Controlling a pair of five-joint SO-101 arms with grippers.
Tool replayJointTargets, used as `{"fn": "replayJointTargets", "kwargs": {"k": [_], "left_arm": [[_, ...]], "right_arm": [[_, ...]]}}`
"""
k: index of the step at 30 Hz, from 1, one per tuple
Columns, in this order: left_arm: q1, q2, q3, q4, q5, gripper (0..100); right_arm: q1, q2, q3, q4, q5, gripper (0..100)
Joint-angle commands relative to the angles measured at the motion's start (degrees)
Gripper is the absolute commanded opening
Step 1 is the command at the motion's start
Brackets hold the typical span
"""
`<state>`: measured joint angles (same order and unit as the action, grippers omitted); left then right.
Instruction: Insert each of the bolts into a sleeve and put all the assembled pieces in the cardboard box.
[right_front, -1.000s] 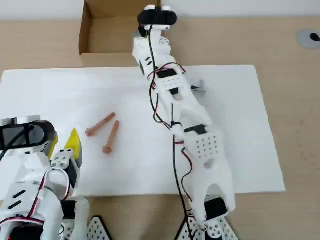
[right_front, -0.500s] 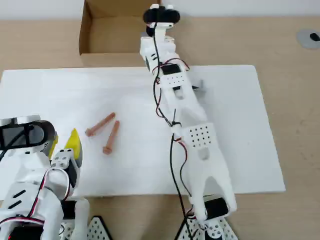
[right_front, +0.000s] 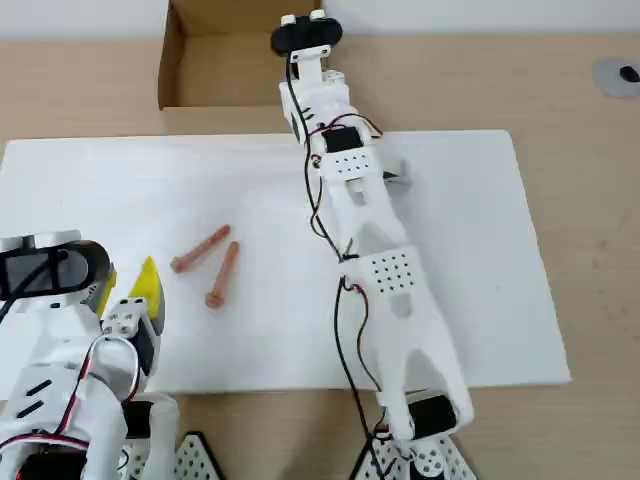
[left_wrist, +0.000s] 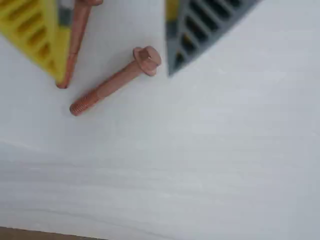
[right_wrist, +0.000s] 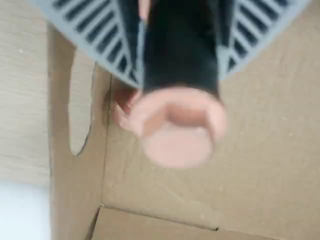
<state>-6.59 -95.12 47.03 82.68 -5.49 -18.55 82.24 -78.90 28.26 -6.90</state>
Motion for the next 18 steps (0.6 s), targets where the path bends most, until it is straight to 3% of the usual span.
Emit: {"fn": "replayJointTargets", "kwargs": {"k": [1,7,13,18], "left_arm": [[-0.62,0.48,0.0,0.26,0.26,15],[-0.62,0.48,-0.09,1.93,0.09,15],[-0.62,0.48,0.0,2.2,0.0,15],[-0.62,0.48,-0.18,2.2,0.18,15]], "right_arm": [[-0.4,-0.4,-4.7,1.58,0.53,3.0],[-0.31,-0.22,-5.14,2.64,0.62,3.8],[-0.4,-0.22,-4.79,2.64,0.62,16.8],[-0.22,-0.57,-5.23,4.04,0.62,19.5]]}}
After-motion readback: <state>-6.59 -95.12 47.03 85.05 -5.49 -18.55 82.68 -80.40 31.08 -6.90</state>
